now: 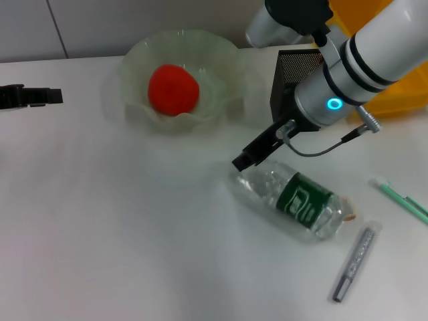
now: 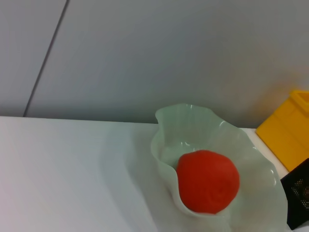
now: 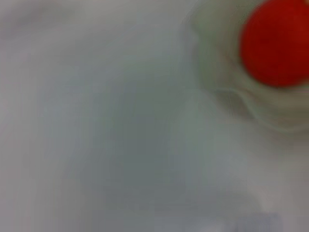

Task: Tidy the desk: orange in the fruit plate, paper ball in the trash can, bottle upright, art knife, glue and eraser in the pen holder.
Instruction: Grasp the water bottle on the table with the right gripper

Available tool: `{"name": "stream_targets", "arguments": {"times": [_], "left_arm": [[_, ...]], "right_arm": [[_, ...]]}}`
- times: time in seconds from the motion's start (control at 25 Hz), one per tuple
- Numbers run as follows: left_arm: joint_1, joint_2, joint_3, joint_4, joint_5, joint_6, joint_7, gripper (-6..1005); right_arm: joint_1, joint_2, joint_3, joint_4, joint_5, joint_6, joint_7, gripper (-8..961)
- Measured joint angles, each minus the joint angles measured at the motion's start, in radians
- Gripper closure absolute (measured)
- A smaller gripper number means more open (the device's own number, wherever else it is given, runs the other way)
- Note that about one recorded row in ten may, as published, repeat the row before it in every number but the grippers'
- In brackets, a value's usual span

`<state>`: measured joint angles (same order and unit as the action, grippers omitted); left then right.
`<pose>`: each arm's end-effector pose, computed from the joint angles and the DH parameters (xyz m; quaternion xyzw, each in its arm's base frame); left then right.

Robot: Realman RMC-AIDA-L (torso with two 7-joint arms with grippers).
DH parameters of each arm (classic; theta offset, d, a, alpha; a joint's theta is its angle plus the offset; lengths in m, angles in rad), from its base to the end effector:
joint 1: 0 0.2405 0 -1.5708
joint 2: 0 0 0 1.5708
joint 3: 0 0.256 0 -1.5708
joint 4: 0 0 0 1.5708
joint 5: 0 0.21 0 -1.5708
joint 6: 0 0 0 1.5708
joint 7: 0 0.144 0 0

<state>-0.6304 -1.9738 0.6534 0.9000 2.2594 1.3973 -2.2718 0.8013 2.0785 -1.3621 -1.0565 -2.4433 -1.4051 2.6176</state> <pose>-0.2652 0.3974 0.0874 -0.8208 -0.4989 -0.1582 0.2290 0.1445 0.3872 -0.0368 -0.9170 0.3610 -0.1056 0.1325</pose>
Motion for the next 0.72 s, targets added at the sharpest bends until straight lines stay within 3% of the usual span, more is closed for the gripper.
{"name": "stream_targets", "arguments": {"times": [0.24, 0.72], "left_arm": [[0.000, -0.001, 0.000, -0.001, -0.003, 0.005, 0.000, 548], [0.003, -0.002, 0.000, -0.001, -0.005, 0.005, 0.001, 547]], "right_arm": [[-0.007, 0.000, 0.007, -0.003, -0.072, 0.026, -0.006, 694], [-0.004, 0.000, 0.010, -0.022, -0.087, 0.041, -0.011, 578]]}}
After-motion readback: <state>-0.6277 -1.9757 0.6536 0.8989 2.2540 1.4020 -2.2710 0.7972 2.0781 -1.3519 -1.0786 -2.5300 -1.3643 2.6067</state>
